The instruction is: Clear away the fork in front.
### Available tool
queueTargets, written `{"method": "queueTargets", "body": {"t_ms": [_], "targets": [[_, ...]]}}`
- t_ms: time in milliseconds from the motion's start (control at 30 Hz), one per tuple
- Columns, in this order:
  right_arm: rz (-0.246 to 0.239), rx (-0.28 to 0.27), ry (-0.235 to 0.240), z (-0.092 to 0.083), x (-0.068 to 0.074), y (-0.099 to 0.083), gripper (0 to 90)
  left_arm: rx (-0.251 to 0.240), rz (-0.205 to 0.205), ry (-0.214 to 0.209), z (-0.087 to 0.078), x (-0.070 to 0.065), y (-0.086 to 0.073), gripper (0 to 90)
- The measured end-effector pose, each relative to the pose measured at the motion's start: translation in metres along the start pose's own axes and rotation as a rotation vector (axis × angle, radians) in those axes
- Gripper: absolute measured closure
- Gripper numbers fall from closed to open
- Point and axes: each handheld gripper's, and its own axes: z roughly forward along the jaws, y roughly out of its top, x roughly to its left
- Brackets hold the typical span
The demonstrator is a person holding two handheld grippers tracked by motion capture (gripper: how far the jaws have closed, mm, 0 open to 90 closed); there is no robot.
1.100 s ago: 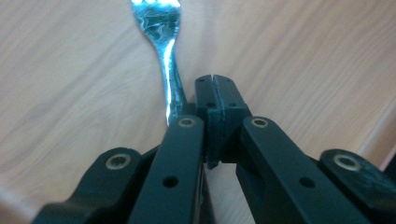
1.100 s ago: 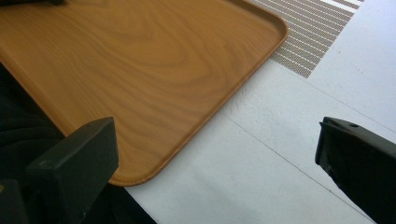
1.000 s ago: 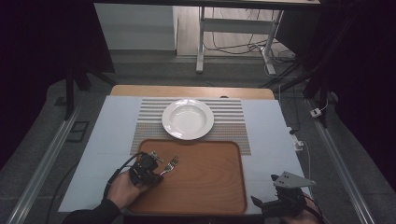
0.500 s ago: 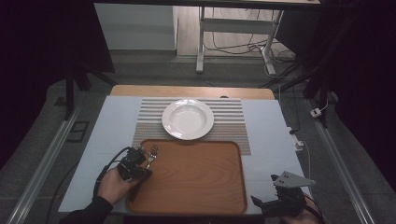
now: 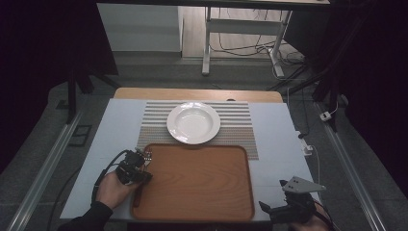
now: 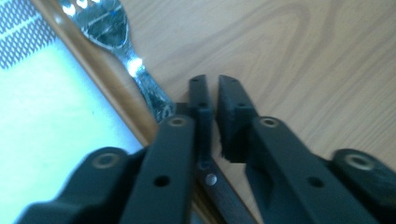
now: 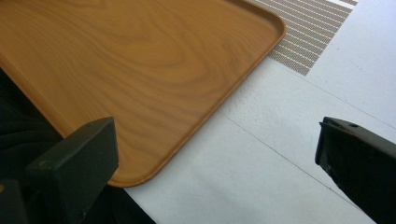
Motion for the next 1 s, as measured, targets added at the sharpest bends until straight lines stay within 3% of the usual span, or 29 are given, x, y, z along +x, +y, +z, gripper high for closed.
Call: {"method": "queueTargets", "body": {"t_ms": [333,500,733,1000], "targets": [[0.005,-0.002,0.0,0.0,0.0,0.0,0.0,-0.176,0.072,0.006,-0.025,-0.01,-0.011,45.6],[0.004,-0.002,-0.002,-0.001,0.0,0.0,0.0,-0.252,0.119,-0.032,-0.032,-0.012,-0.023,29.2],[0.003,0.0,-0.004,-0.001,0.0,0.0,0.0,-0.327,0.132,-0.004,-0.042,-0.022,-0.045,16.7],[0.01,-0.004,-0.005,0.0,0.0,0.0,0.0,-0.428,0.102,-0.037,-0.056,-0.021,-0.073,4.8]]}}
